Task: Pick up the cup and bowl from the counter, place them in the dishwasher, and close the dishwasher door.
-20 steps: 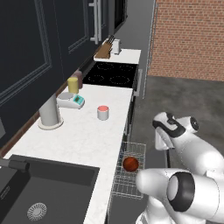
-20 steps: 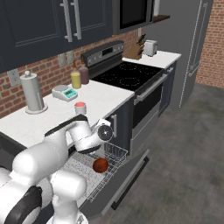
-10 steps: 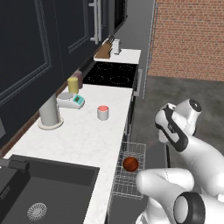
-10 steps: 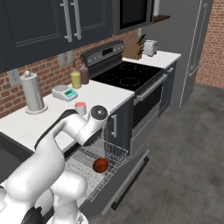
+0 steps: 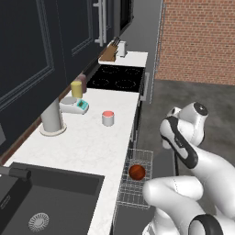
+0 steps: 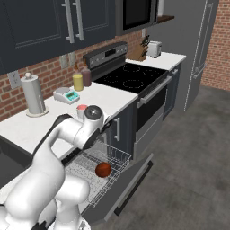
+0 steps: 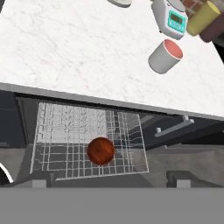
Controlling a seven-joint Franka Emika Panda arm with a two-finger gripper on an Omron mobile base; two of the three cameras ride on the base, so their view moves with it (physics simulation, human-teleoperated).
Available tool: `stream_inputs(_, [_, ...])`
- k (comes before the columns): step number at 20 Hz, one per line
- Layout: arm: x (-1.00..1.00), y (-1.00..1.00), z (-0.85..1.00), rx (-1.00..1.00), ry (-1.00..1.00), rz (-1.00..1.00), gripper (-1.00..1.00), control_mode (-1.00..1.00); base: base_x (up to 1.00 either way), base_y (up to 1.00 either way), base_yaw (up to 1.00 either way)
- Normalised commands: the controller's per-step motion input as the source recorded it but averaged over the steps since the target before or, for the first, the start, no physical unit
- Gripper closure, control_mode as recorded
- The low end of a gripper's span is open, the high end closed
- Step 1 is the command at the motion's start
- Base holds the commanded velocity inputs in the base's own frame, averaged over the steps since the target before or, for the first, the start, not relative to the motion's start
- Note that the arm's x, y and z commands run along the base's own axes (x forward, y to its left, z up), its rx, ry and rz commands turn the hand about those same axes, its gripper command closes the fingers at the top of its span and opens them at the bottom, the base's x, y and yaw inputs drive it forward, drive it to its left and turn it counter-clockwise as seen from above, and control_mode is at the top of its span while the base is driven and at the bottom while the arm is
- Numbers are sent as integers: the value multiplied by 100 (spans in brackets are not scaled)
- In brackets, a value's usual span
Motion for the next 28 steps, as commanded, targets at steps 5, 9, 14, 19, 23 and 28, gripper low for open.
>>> stream_inputs(5, [-21, 23, 2, 5, 0, -21, -100, -100, 0, 0, 0])
stream_inputs(9, [-6, 16, 22, 8, 3, -26, -100, -100, 0, 0, 0])
stream_inputs(14, [0, 8, 45, 12, 8, -25, -100, -100, 0, 0, 0])
stream_inputs(19, [0, 9, 50, 13, 7, -23, -100, -100, 0, 0, 0])
stream_inputs(23, [0, 16, 31, 15, 15, -19, -100, -100, 0, 0, 0])
stream_inputs(28, [0, 29, 4, 16, 15, -15, -100, -100, 0, 0, 0])
